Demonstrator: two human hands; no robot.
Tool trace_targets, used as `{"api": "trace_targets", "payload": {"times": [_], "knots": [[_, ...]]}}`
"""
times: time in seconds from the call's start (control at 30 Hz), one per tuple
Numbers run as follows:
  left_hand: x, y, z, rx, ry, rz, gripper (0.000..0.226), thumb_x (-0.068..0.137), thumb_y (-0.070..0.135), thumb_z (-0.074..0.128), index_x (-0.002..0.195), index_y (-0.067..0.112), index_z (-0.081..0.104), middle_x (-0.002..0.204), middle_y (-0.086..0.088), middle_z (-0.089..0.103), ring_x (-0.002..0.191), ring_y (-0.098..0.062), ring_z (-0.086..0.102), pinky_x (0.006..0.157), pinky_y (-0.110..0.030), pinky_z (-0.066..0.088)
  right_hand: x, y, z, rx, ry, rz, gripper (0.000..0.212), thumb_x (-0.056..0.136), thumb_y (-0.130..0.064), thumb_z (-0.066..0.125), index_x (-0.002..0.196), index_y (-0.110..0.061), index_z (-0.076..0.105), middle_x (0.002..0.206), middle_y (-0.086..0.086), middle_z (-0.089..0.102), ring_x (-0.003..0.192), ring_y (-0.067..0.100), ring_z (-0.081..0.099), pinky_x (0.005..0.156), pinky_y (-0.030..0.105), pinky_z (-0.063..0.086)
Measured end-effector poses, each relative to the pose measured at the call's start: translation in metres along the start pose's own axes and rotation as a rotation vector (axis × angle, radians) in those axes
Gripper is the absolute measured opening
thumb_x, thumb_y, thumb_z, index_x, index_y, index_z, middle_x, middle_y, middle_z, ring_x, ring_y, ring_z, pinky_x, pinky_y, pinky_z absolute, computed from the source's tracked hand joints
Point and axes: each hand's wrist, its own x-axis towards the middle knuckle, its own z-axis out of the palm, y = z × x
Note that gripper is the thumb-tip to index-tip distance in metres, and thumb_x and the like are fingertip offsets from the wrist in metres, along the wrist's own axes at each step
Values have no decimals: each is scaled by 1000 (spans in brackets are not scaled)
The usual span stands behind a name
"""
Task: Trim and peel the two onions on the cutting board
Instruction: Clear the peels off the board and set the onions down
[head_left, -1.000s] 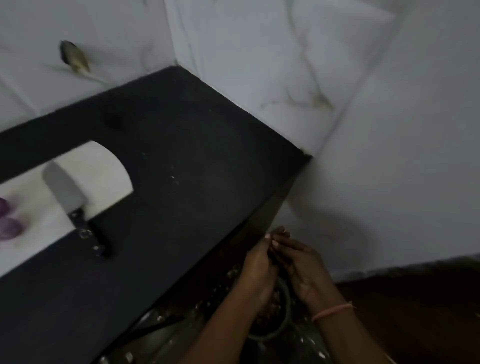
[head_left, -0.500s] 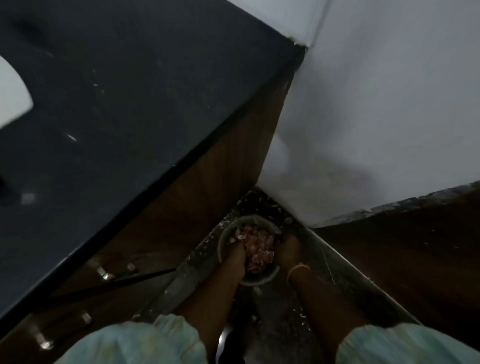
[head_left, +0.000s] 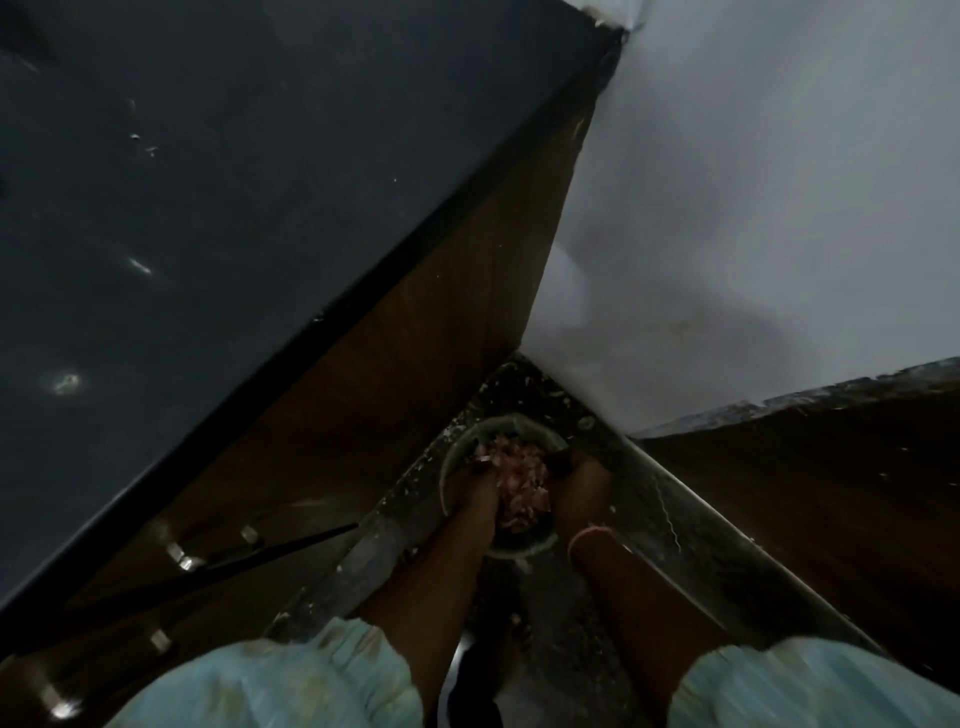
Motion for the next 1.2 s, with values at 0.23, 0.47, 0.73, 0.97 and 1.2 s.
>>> {"api": "trace_targets", "payload": {"times": [0.23, 0.47, 0.73, 0.97, 1.2], "knots": [[-25, -4, 5, 28, -108, 87, 47, 102, 42, 49, 141, 15, 54, 146, -4, 52, 132, -29, 49, 109, -36, 39, -7, -5, 0, 8, 153, -143, 24, 91, -14, 61, 113, -5, 66, 112, 19, 67, 103, 34, 64, 93, 39, 48], [-115, 25, 22, -31, -65, 333, 69, 83, 72, 51, 120, 17, 69, 124, -3, 68, 114, -25, 63, 107, -40, 45, -48, -55, -45, 358, 86, -125, 75, 80, -10, 74, 144, -12, 35, 146, 17, 34, 131, 32, 42, 114, 43, 35], [-276, 121, -17, -130, -204, 1037, 25, 101, 12, 54, 99, 30, 72, 104, 15, 73, 105, -1, 65, 95, -22, 52, -147, -173, -110, 633, 246, -511, 46, 94, -20, 61, 137, -26, 43, 136, -10, 48, 121, 1, 49, 97, 24, 48], [-279, 225, -166, -138, 271, 1434, 20, 98, 9, 57, 109, 14, 73, 114, 3, 71, 112, -8, 64, 100, -24, 48, -185, -301, -44, 165, 131, -939, 52, 95, -25, 52, 145, -16, 40, 146, 3, 45, 135, 15, 40, 116, 31, 28], [-215, 282, -289, 406, 717, 1064, 54, 99, 15, 50, 152, 11, 35, 161, -10, 31, 152, -28, 18, 123, -49, 7, -172, -360, 50, -549, 151, -1123, 76, 98, -49, 30, 153, -1, 9, 160, 18, 17, 149, 29, 13, 122, 41, 4]]}}
